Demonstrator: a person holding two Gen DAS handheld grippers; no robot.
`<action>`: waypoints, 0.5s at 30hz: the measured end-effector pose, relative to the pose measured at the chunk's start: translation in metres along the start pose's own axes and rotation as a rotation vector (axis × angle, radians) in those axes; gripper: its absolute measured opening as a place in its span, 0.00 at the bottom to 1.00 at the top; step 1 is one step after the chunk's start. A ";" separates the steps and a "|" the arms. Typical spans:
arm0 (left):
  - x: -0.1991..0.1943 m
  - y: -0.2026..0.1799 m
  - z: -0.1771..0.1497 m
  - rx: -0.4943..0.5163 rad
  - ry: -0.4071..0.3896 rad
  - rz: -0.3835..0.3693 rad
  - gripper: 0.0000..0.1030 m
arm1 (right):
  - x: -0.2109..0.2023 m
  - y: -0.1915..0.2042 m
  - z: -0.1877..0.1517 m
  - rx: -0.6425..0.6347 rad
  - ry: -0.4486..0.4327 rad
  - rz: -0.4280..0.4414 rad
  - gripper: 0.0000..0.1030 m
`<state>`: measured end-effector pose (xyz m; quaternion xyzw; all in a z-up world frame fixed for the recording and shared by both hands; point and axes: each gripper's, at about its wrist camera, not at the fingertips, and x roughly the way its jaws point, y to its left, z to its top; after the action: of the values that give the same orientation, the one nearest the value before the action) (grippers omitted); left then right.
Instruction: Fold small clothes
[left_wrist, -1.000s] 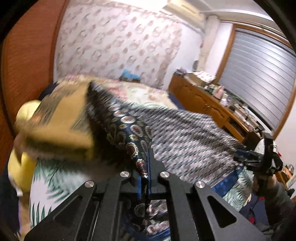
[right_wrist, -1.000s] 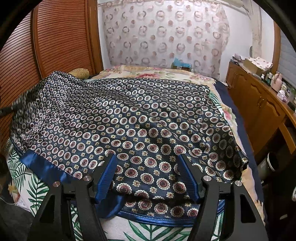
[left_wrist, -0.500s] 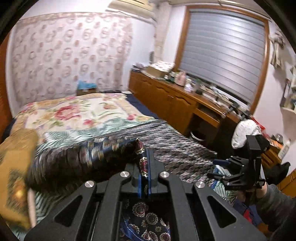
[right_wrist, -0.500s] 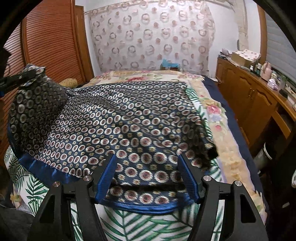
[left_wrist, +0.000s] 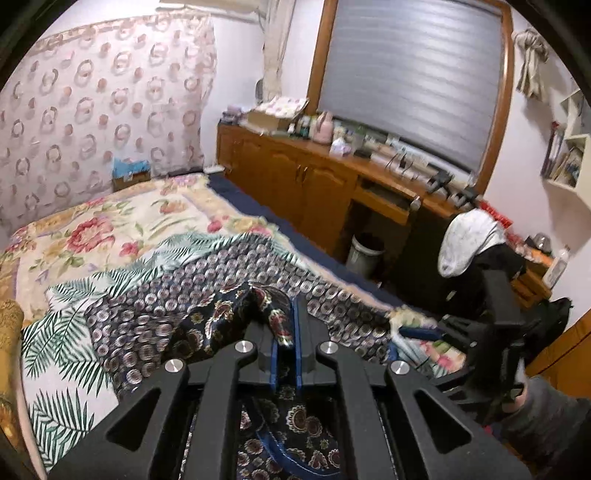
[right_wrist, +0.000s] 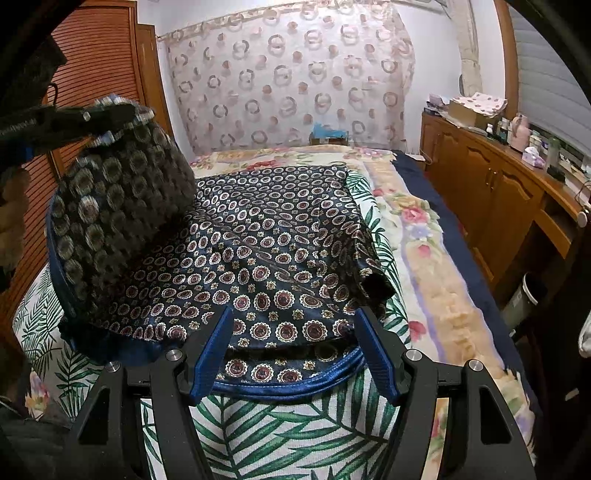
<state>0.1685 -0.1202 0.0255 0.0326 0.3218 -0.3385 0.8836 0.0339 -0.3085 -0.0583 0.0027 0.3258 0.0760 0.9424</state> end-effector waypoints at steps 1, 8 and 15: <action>0.003 -0.001 -0.002 0.001 0.012 0.003 0.06 | 0.000 -0.002 0.000 0.001 0.001 -0.002 0.68; -0.001 0.006 -0.011 -0.022 0.024 0.015 0.50 | 0.003 -0.007 0.003 0.014 0.007 -0.006 0.68; -0.010 0.042 -0.049 -0.042 0.070 0.089 0.70 | 0.004 -0.009 0.010 0.001 0.001 -0.007 0.68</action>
<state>0.1615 -0.0687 -0.0139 0.0404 0.3579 -0.2906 0.8864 0.0451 -0.3167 -0.0534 0.0018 0.3264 0.0727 0.9424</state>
